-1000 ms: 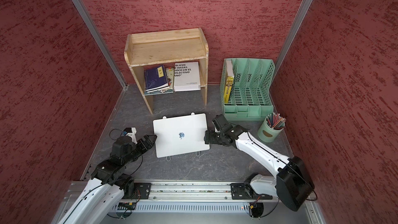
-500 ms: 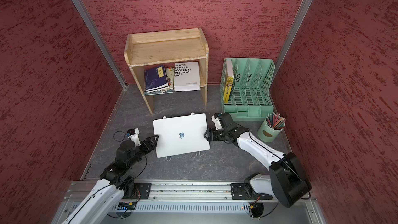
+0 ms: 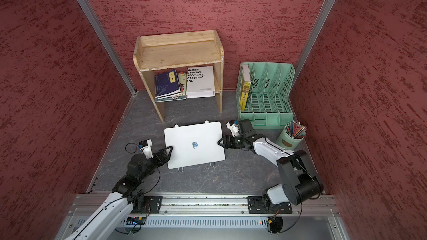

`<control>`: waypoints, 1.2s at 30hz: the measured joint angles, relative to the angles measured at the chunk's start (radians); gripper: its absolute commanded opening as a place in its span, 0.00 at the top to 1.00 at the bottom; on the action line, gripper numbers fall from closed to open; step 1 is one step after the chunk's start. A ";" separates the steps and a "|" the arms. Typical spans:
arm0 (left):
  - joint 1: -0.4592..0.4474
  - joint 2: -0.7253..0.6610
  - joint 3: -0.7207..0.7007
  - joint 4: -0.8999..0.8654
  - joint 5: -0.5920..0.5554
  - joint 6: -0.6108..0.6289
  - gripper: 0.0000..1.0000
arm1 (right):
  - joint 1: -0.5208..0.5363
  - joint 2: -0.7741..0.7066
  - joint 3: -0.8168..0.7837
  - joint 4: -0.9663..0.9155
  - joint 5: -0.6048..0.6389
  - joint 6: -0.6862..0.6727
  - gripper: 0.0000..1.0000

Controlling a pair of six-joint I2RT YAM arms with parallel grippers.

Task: Close the laptop lid and set it aside
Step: Pick up the laptop from the computer stand.

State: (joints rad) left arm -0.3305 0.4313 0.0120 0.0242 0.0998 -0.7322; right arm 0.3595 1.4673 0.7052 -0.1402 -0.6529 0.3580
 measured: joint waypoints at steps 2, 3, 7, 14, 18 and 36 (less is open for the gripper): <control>0.000 0.001 -0.005 0.014 0.004 0.000 0.12 | -0.006 0.020 -0.015 0.030 -0.021 0.000 0.35; 0.000 0.002 -0.005 0.023 0.006 0.000 0.12 | -0.008 0.029 -0.025 0.045 -0.031 0.001 0.35; 0.000 0.008 -0.005 0.064 0.013 0.005 0.12 | -0.015 0.068 -0.058 0.109 -0.072 0.006 0.36; 0.000 0.094 -0.005 0.113 0.040 0.011 0.16 | -0.019 0.124 -0.065 0.209 -0.149 0.021 0.40; 0.000 0.147 -0.003 0.112 0.058 0.027 0.17 | -0.019 0.137 -0.065 0.234 -0.176 0.035 0.42; -0.009 0.284 0.111 0.110 0.055 0.049 0.47 | -0.027 0.137 -0.059 0.271 -0.220 0.100 0.60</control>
State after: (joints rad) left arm -0.3393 0.7155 0.1226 0.1345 0.1551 -0.6830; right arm 0.3328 1.6047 0.6464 0.1307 -0.8734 0.4580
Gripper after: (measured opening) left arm 0.553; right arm 0.418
